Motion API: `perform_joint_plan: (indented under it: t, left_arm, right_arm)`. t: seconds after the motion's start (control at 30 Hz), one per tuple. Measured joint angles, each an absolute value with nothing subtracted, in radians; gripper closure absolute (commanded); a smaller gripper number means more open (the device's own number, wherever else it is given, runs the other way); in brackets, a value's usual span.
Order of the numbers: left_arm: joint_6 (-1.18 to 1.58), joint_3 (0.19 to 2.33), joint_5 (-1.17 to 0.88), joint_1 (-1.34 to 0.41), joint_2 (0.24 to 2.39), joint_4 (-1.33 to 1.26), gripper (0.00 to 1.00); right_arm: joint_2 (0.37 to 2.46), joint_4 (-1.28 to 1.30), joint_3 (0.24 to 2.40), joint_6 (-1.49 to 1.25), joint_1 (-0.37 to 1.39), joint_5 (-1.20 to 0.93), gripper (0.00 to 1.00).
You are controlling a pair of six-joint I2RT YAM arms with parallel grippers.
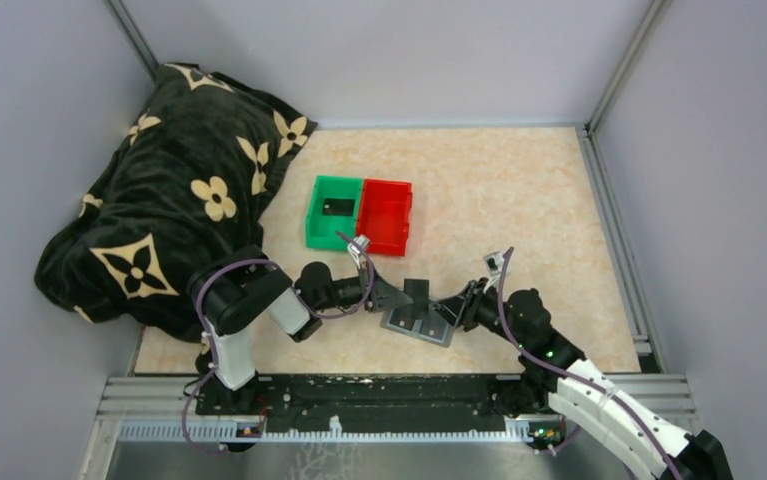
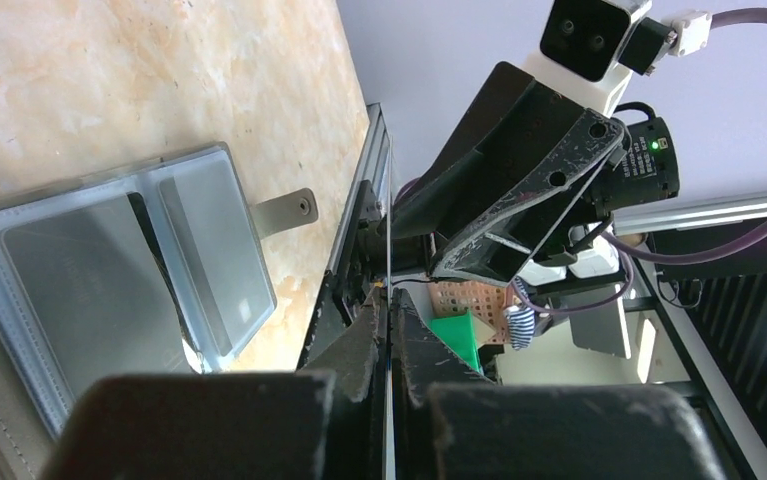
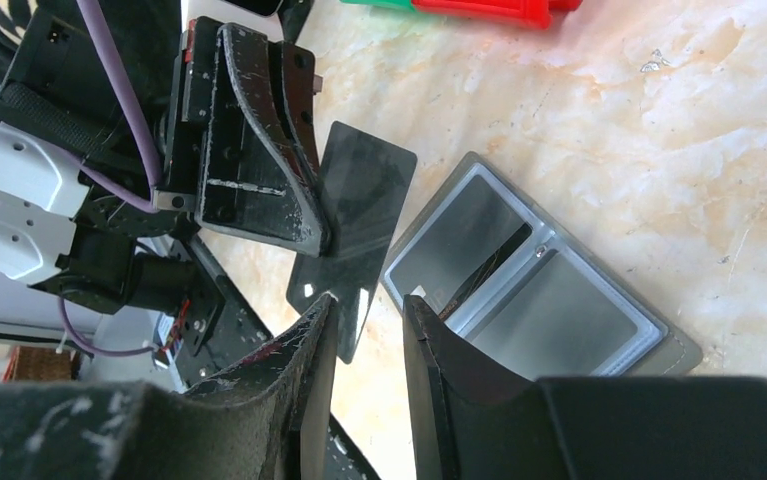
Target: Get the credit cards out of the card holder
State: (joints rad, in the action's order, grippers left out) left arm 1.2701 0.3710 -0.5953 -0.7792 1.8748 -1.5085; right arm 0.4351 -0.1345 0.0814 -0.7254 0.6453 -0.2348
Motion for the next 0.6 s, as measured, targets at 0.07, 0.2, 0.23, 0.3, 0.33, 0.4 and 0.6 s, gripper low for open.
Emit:
perform_joint_plan:
  t: [0.07, 0.2, 0.23, 0.3, 0.33, 0.4, 0.6]
  left_arm:
    - [1.273, 0.371, -0.596, -0.781, 1.875, -1.509, 1.00]
    - [1.285, 0.375, -0.606, -0.786, 1.875, -1.509, 1.00]
    - [1.287, 0.377, -0.609, -0.786, 1.875, -1.509, 1.00]
    - [1.287, 0.382, -0.614, -0.786, 1.875, -1.509, 1.00]
    - [1.288, 0.383, -0.617, -0.786, 1.875, -1.509, 1.00]
    - [1.290, 0.386, -0.624, -0.786, 1.875, -1.510, 1.00]
    - [1.301, 0.409, -0.647, -0.786, 1.875, -1.510, 1.00]
  right_arm:
    - [0.435, -0.139, 0.081, -0.723, 0.645, -0.236, 0.68]
    - [0.454, -0.178, 0.081, -0.720, 0.645, -0.247, 0.69]
    - [0.464, -0.191, 0.081, -0.720, 0.645, -0.251, 0.69]
    - [0.487, -0.212, 0.081, -0.721, 0.645, -0.258, 0.69]
    - [0.501, -0.223, 0.081, -0.721, 0.645, -0.261, 0.69]
    - [0.523, -0.241, 0.081, -0.721, 0.645, -0.265, 0.69]
    - [0.566, -0.296, 0.081, -0.722, 0.645, -0.285, 0.86]
